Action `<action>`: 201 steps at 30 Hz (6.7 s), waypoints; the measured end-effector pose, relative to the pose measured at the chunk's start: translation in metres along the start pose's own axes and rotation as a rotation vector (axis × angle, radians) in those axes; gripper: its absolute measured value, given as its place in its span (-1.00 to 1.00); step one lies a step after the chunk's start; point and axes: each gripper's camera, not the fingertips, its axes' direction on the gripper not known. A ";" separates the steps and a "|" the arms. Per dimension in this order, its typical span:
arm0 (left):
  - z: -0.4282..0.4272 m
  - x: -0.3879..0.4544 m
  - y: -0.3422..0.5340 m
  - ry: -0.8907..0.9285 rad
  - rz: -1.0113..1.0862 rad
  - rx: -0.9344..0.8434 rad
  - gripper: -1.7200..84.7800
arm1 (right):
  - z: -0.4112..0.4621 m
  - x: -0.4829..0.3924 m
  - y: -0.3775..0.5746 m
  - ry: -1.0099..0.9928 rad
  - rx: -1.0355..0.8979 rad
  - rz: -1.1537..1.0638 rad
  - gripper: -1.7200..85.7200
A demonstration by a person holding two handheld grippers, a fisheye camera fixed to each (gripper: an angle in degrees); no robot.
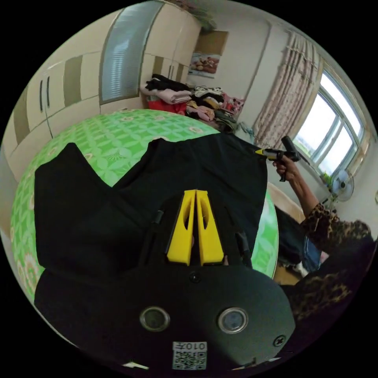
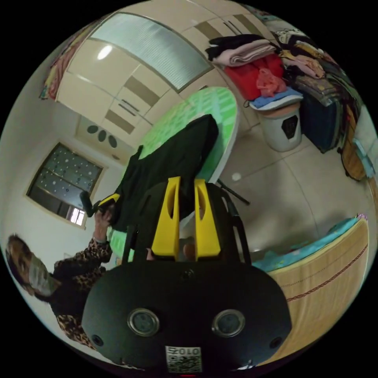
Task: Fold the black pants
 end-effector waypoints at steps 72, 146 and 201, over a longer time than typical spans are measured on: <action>-0.082 -0.355 0.062 0.501 -0.555 0.550 -0.95 | 0.718 -0.292 0.125 -0.612 -0.277 -0.535 -0.88; 0.235 -0.180 0.700 0.989 -0.747 1.401 -0.36 | 0.732 -0.450 0.508 -0.812 -0.806 -0.644 -0.90; 0.043 -0.063 0.682 0.949 -0.736 0.913 -0.79 | 0.630 -0.956 0.957 0.415 -0.284 -1.609 -0.68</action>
